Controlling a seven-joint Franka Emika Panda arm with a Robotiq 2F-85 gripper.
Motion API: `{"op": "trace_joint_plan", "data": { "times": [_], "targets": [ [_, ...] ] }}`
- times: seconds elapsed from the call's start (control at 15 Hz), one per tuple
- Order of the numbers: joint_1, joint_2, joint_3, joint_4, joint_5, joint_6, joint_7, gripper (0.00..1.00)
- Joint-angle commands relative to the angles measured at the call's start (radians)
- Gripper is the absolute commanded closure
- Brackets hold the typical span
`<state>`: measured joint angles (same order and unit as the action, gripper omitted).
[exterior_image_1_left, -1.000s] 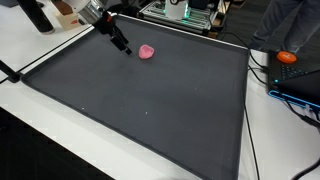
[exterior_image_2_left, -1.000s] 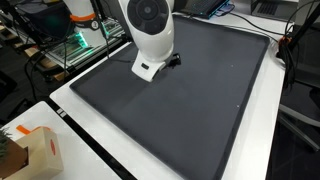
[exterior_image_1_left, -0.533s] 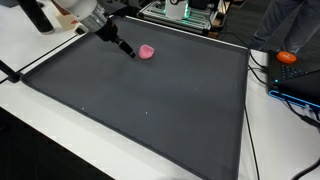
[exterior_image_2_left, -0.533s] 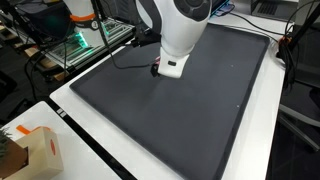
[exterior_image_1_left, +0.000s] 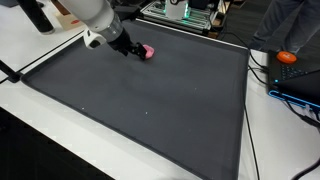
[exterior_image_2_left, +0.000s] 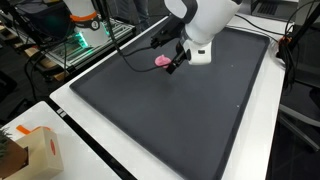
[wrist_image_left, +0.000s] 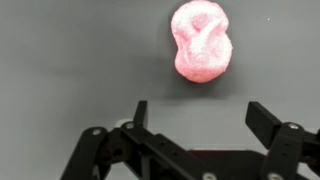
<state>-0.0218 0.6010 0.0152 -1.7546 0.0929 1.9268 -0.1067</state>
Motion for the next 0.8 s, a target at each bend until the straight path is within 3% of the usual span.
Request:
{"op": "trace_joint_plan", "data": {
  "times": [0.0, 0.73],
  "targets": [
    [0.041, 0.004, 0.023, 0.01, -0.099, -0.026, -0.073, 0.0],
    [0.15, -0.058, 0.104, -0.11, -0.371, 0.024, -0.299, 0.0]
  ]
}}
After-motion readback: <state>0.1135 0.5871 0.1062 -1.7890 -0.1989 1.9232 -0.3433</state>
